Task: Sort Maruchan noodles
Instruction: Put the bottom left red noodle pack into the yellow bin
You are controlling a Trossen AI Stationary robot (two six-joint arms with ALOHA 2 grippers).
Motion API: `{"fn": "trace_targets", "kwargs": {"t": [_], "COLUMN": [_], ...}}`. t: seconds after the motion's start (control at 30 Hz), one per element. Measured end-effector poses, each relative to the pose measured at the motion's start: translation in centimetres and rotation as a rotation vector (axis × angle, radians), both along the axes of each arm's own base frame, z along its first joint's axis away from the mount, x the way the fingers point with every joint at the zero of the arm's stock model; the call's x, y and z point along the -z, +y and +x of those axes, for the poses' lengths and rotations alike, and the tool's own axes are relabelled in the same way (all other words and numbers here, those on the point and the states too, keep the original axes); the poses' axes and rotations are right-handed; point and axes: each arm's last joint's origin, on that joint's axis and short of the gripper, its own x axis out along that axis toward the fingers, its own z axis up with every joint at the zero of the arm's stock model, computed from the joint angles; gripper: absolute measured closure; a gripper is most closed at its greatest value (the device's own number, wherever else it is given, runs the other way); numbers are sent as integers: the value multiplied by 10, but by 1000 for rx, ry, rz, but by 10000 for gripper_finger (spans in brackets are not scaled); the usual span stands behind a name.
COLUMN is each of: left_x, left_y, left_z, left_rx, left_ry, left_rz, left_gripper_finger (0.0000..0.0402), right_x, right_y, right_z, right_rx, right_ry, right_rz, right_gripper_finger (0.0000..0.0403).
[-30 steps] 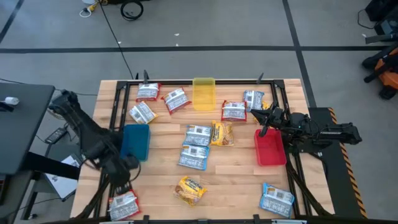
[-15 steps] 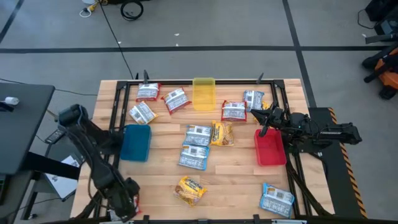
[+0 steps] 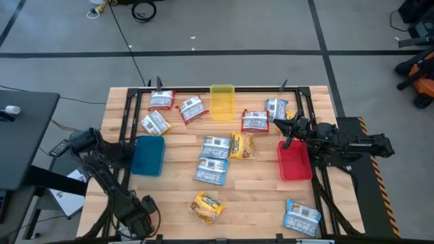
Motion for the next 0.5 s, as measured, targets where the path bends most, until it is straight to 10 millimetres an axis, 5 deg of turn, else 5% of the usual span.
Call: {"fn": "trace_targets", "kwargs": {"t": [0.17, 0.4, 0.5], "left_x": [4, 2, -4], "left_y": [-3, -1, 1], "left_z": [2, 3, 3], "left_rx": [95, 87, 58], "left_ry": [-23, -50, -82], "left_rz": [-39, -35, -26], "left_gripper_finger": [227, 369, 390], "right_x": [-4, -35, -43], "right_y": [0, 1, 1], "right_z": [0, -9, -15], "right_rx": [4, -76, -77], "right_ry": [-44, -494, -624], "right_rz": [6, 181, 217], "right_gripper_finger": [374, 374, 374]}}
